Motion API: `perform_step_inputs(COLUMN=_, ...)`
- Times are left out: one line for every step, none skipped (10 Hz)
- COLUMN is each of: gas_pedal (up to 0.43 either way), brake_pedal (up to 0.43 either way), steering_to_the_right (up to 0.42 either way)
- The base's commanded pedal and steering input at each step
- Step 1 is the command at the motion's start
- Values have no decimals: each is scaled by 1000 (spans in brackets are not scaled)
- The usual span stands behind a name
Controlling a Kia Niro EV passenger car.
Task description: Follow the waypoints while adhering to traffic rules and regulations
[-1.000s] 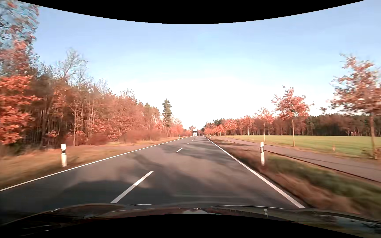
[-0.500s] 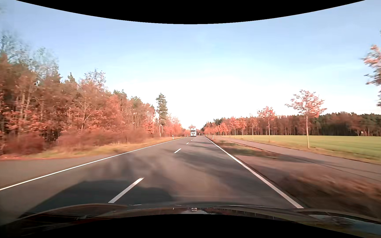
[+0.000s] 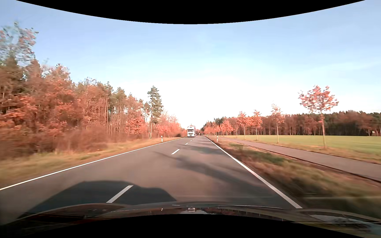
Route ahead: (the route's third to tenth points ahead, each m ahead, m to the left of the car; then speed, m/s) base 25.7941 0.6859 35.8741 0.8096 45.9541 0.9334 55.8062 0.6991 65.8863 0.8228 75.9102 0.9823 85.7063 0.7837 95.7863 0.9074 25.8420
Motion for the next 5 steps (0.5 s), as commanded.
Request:
perform_step_inputs(gas_pedal=169, brake_pedal=0, steering_to_the_right=0)
perform_step_inputs(gas_pedal=169, brake_pedal=0, steering_to_the_right=-1)
perform_step_inputs(gas_pedal=169, brake_pedal=0, steering_to_the_right=0)
perform_step_inputs(gas_pedal=169, brake_pedal=0, steering_to_the_right=0)
perform_step_inputs(gas_pedal=169, brake_pedal=0, steering_to_the_right=0)
